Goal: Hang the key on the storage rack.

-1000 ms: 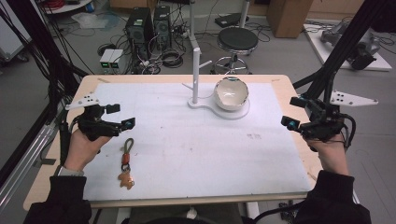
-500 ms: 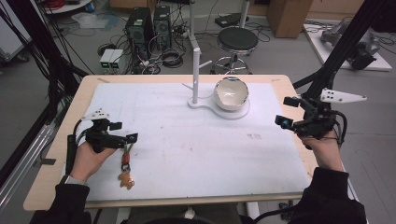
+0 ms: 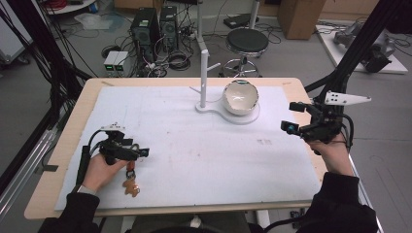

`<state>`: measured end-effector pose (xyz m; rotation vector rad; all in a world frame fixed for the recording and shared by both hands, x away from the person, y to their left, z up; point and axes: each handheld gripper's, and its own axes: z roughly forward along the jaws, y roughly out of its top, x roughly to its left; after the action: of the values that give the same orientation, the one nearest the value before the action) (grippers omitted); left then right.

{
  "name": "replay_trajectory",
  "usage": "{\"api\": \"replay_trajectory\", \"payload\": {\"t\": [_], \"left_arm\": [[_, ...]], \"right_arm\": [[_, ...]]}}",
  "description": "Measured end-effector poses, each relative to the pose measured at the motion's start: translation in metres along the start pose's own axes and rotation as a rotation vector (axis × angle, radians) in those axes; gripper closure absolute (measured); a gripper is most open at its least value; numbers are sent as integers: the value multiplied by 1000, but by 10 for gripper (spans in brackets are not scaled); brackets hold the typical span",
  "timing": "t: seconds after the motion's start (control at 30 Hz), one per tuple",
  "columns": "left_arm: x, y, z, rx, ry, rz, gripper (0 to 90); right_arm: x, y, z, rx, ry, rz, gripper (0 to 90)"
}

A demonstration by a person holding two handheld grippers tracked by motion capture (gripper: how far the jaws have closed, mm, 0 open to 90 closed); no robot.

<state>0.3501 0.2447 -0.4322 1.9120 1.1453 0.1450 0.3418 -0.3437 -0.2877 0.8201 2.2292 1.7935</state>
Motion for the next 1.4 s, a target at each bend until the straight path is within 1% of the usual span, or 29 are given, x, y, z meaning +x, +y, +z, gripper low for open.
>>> {"api": "replay_trajectory", "payload": {"t": [0.03,0.27,0.33,0.37,0.4,0.43,0.5,0.53,0.57,0.6,0.63,0.67,0.7,0.77,0.8,0.83,0.9,0.93,0.97,1.0,1.1,1.17,1.23,1.27,1.3,1.33,1.37,1.4], "left_arm": [[1,-1,2,9,-3,-8,18],[2,-1,5,7,-2,-9,29],[1,-2,6,7,1,-6,90],[2,-2,6,12,4,2,90],[2,-2,7,15,14,5,133],[1,-3,7,15,27,18,176],[-1,-3,8,16,46,30,216],[-2,-4,8,16,77,48,262],[-2,-4,8,16,77,48,306],[-3,-5,8,16,113,65,385],[-5,-5,8,24,158,95,453],[-6,-6,9,28,175,132,454],[-6,-6,9,28,175,132,463],[-9,-7,9,41,225,178,557],[-10,-6,9,47,238,174,571],[-10,-5,9,55,252,164,615],[-10,-4,9,51,284,115,708],[-9,-3,9,46,289,94,708],[-8,-3,8,53,294,92,758],[-9,-2,9,47,301,73,758],[-10,-1,10,52,323,61,812],[-7,-1,8,59,307,58,829],[-3,-1,7,52,281,40,835],[-3,-1,7,52,276,37,835],[-4,-1,7,60,284,63,837],[-4,-1,7,60,284,63,837],[-6,-1,8,60,296,87,837],[-6,-1,8,60,296,87,837]], "right_arm": [[0,-1,1,17,0,2,11],[0,-1,-1,15,-3,7,11],[0,-1,-2,16,-3,8,11],[0,-1,-2,16,-3,8,11],[0,-2,-2,17,-4,8,11],[0,-2,-1,16,-4,7,11],[0,-2,-1,19,-6,7,11],[0,-2,-1,21,-4,9,11],[0,-2,0,20,-4,10,11],[0,-2,0,21,-5,7,11],[0,-2,0,21,-5,7,11],[0,-3,0,26,-3,9,11],[1,-3,1,27,-4,9,11],[1,-3,1,34,-2,12,11],[1,-3,1,33,-2,13,11],[0,-3,2,33,-2,11,11],[1,-3,2,40,0,15,11],[1,-3,2,40,0,15,11],[1,-3,2,39,1,12,11],[1,-3,2,41,1,15,11],[1,-2,1,35,-1,14,11],[1,-3,2,41,-10,18,11],[1,-3,5,54,-12,18,11],[1,-3,5,54,-12,18,11],[0,-4,6,62,-8,17,11],[0,-4,6,62,-8,17,11],[0,-4,7,61,-11,18,11],[0,-4,7,61,-11,18,11]]}}
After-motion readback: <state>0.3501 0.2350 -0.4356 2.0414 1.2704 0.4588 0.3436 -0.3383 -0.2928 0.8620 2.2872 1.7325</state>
